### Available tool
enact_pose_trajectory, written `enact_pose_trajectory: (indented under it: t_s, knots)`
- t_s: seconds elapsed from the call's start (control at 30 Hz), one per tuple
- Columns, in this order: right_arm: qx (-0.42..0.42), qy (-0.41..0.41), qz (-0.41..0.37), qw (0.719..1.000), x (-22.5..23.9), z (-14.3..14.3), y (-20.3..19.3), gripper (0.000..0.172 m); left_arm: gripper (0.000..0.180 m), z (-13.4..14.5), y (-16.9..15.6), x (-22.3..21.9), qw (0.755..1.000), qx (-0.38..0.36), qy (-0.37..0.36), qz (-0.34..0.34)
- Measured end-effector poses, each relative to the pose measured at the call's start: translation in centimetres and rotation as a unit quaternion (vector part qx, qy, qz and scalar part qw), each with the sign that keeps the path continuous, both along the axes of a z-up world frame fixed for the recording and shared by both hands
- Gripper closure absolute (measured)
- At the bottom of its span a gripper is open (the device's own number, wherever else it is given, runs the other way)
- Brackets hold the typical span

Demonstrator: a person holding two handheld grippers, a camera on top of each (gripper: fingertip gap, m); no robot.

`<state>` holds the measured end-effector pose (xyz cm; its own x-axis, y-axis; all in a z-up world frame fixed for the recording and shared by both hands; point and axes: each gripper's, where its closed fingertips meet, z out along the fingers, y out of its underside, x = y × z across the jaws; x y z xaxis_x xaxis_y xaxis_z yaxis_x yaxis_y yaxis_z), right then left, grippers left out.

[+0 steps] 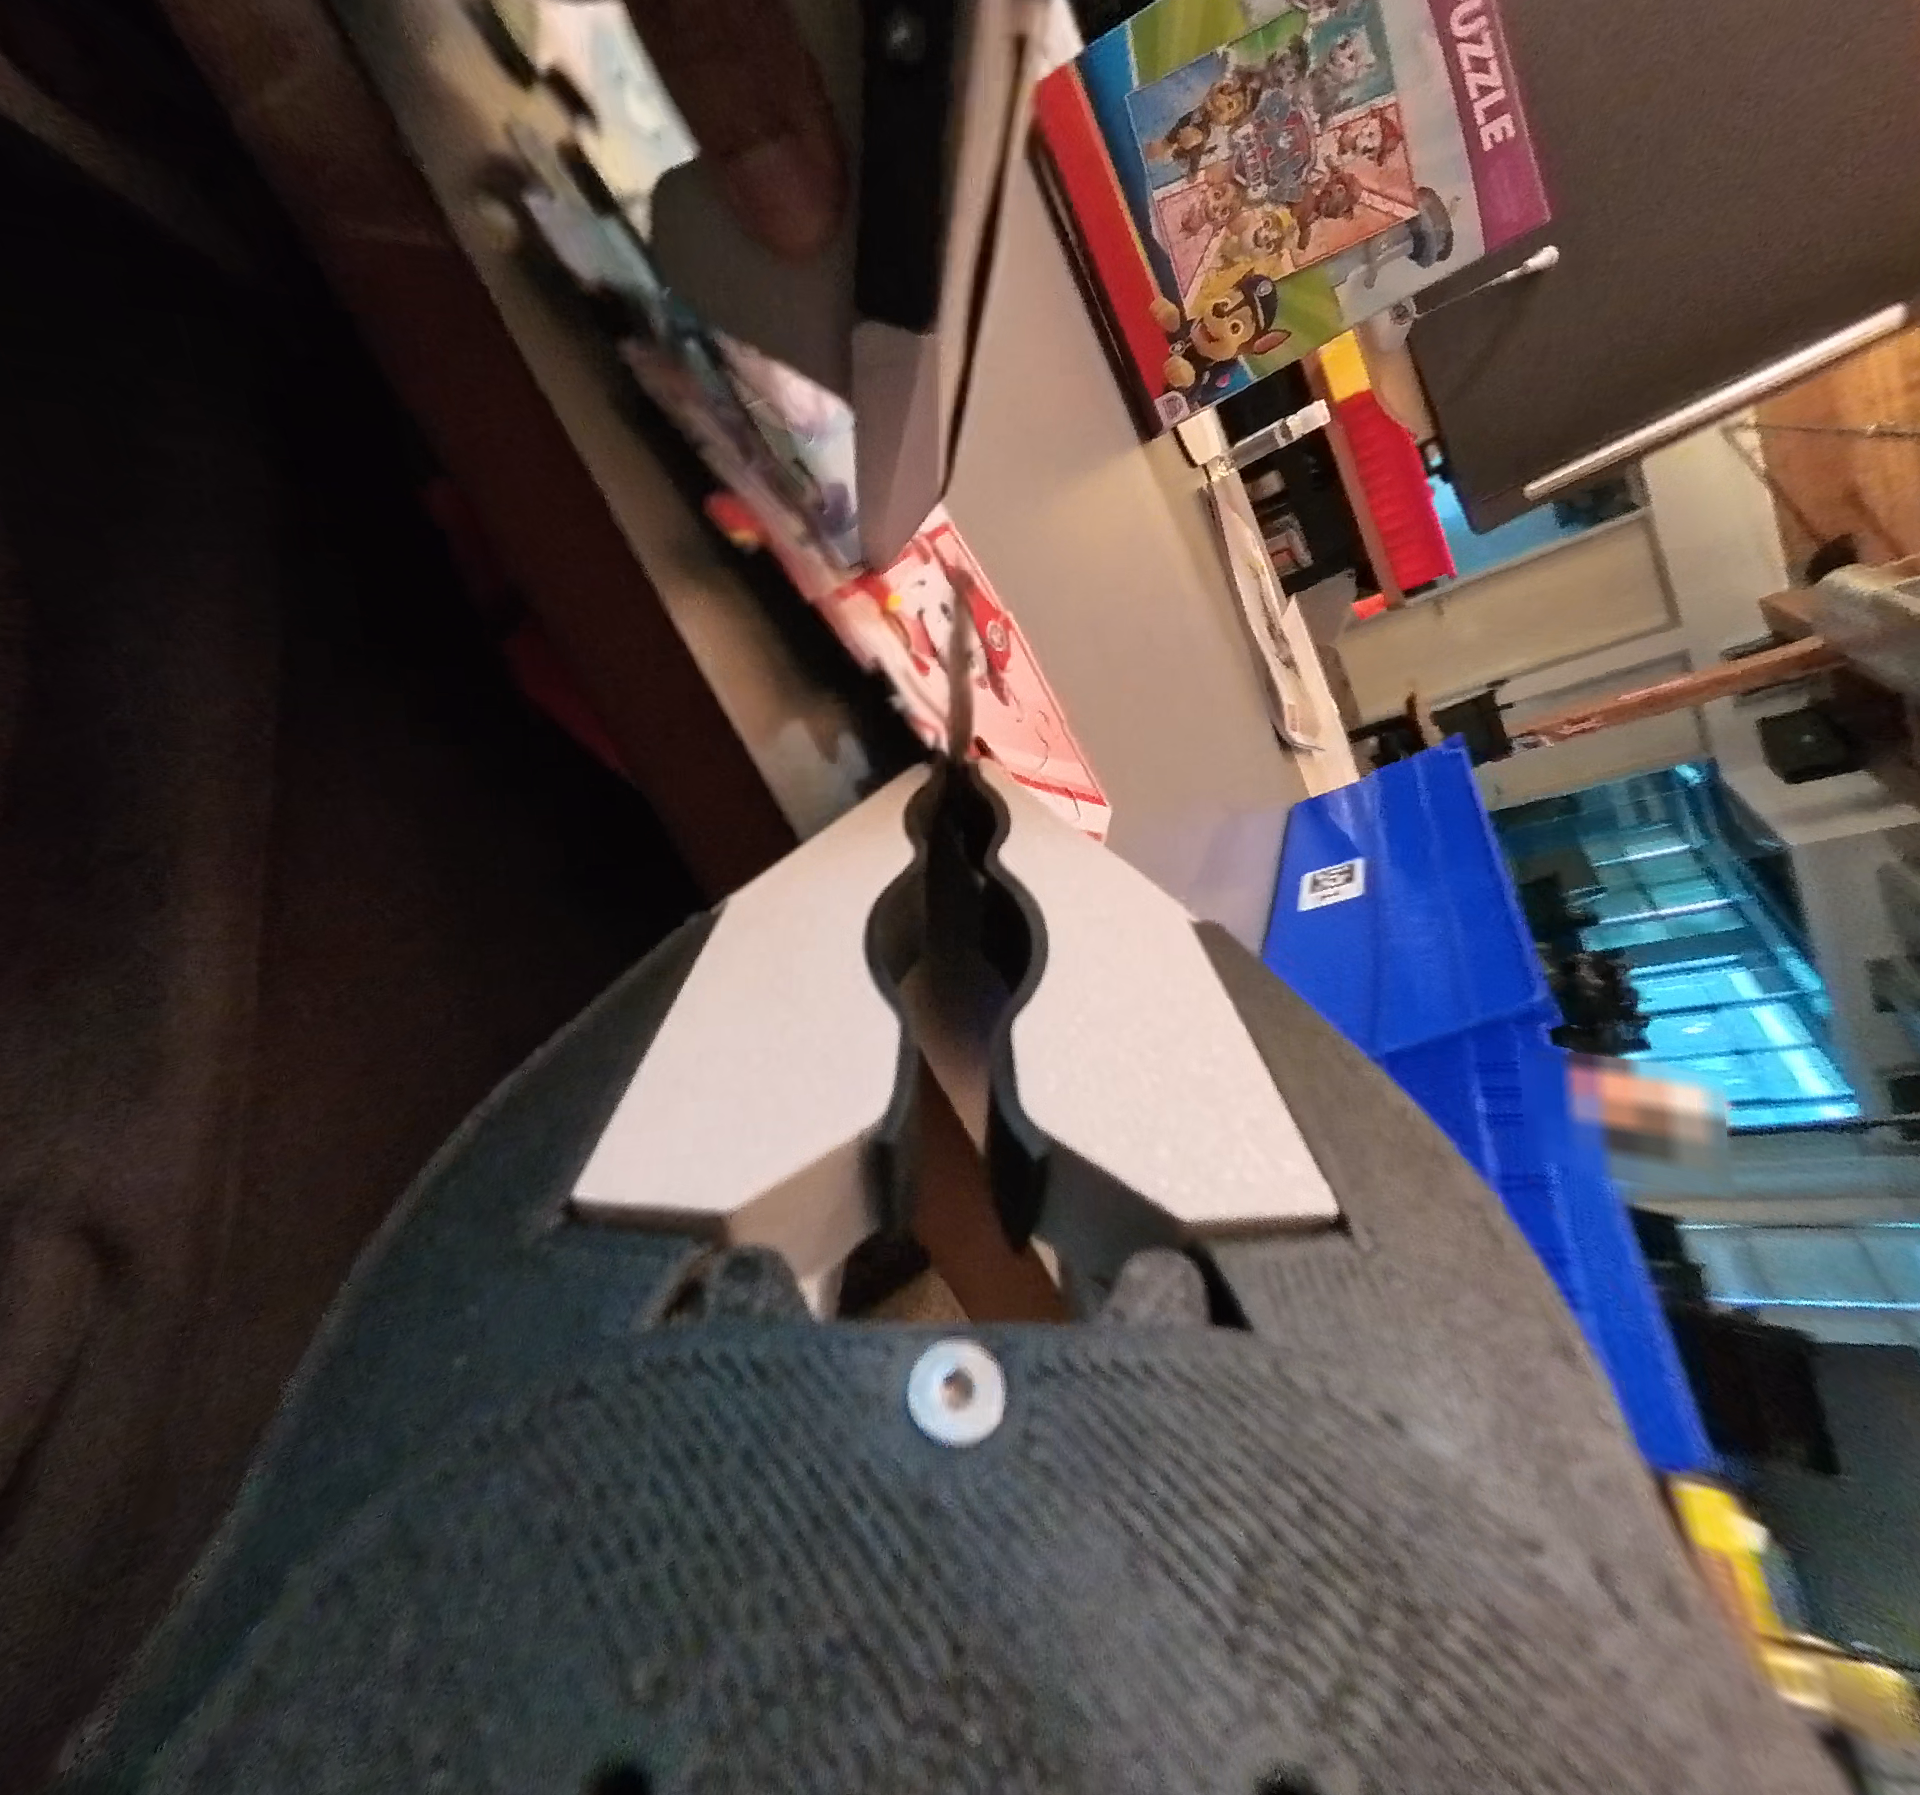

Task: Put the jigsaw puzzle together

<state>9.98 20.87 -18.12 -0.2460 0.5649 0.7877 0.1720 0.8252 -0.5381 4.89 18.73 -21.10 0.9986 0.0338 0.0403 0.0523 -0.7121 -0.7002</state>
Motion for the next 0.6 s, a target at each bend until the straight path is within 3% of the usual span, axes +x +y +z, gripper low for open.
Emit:
enact_pose_trajectory:
  t_s: [0.13, 0.3, 0.47, 0.6]
  knots:
    - [-0.150, -0.010, 0.008, 0.989, -0.4, 0.9, -0.1, 0.170, 0.180, 0.0, 0.0, 0.0, 1.000, 0.000, 0.023, -0.001]
    - [-0.198, -0.009, 0.000, 0.980, -0.6, 0.9, 0.1, 0.170, 0.180, 0.0, 0.0, -0.2, 1.000, 0.001, 0.017, 0.001]
    - [-0.356, -0.008, -0.002, 0.934, -1.4, 1.9, 0.1, 0.169, 0.180, 0.0, 0.1, -0.4, 1.000, 0.001, 0.023, 0.003]
    - [-0.393, 0.001, 0.006, 0.920, -2.1, 2.6, -0.5, 0.169, 0.180, 0.0, 0.1, -0.7, 1.000, 0.000, 0.027, 0.004]
